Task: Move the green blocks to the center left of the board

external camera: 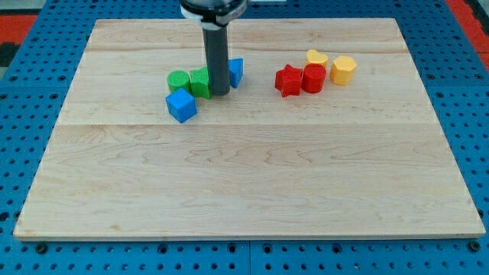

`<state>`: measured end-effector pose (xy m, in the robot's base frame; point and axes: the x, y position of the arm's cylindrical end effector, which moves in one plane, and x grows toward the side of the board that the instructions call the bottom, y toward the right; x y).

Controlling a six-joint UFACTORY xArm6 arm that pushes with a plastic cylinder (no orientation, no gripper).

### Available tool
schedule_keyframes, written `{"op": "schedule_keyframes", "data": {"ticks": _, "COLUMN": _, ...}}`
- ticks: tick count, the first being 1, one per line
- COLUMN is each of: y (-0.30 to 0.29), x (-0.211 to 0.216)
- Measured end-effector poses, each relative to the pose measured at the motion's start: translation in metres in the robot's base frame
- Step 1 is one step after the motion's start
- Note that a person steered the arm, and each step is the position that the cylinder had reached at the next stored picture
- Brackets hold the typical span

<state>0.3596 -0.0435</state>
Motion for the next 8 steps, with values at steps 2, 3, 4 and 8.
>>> {"op": "schedule_keyframes", "data": {"ticks": 2, "y": -0.085, "x": -0.009}}
{"op": "schedule_keyframes", "data": {"ticks": 3, "y": -0.117, "x": -0.015}}
{"op": "schedule_keyframes", "data": {"ticks": 4, "y": -0.102, "x": -0.071}}
{"op": "schedule_keyframes", "data": {"ticks": 8, "y": -0.142, "x": -0.032}}
